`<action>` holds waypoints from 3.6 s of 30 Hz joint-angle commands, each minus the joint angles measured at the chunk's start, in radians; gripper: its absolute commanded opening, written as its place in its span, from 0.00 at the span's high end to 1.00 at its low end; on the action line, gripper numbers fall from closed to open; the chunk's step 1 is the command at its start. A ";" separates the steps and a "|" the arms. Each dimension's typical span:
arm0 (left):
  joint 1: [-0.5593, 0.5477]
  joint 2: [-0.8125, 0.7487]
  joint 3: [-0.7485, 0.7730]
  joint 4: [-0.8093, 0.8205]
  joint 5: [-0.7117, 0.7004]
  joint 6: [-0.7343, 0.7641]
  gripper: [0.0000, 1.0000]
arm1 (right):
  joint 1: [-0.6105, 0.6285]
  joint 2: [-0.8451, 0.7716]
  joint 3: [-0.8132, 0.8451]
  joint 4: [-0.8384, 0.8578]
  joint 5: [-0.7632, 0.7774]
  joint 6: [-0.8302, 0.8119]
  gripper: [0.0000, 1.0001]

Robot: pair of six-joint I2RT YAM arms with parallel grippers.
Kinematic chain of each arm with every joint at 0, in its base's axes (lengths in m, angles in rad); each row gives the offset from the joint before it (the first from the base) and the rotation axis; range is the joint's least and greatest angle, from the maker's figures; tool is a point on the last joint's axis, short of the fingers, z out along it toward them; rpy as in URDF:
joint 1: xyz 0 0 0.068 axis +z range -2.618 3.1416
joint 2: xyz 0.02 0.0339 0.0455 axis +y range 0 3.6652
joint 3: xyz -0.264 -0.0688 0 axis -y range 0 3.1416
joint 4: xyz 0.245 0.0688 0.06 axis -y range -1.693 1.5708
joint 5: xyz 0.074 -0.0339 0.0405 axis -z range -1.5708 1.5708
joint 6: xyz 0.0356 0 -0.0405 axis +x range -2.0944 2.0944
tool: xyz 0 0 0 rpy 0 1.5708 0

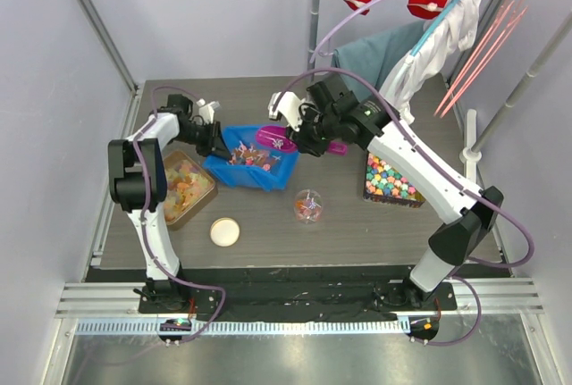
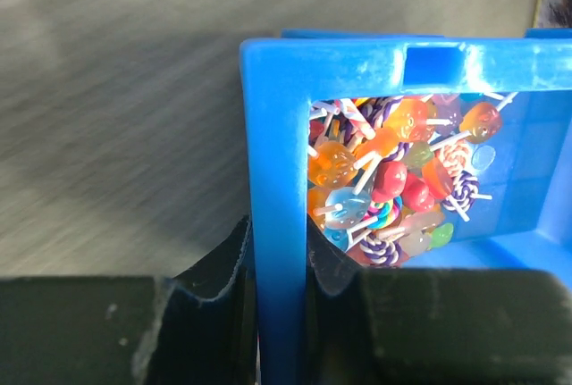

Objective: Pack the candies
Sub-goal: Adjust the storage box at the center of the board, then scoop the fake candies from the storage box.

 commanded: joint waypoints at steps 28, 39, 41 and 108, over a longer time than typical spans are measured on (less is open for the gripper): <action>-0.130 -0.177 0.057 0.073 -0.375 0.008 1.00 | 0.024 0.413 0.306 -0.260 0.252 0.003 0.99; -0.163 -0.216 0.069 0.109 -0.469 -0.086 1.00 | 0.056 0.482 0.287 -0.290 0.278 0.011 0.99; -0.170 -0.223 0.066 0.109 -0.472 -0.089 1.00 | 0.056 0.508 0.290 -0.298 0.274 0.011 0.99; -0.175 -0.174 0.008 0.125 -0.226 -0.118 1.00 | 0.059 0.404 -0.088 0.478 0.005 0.187 0.99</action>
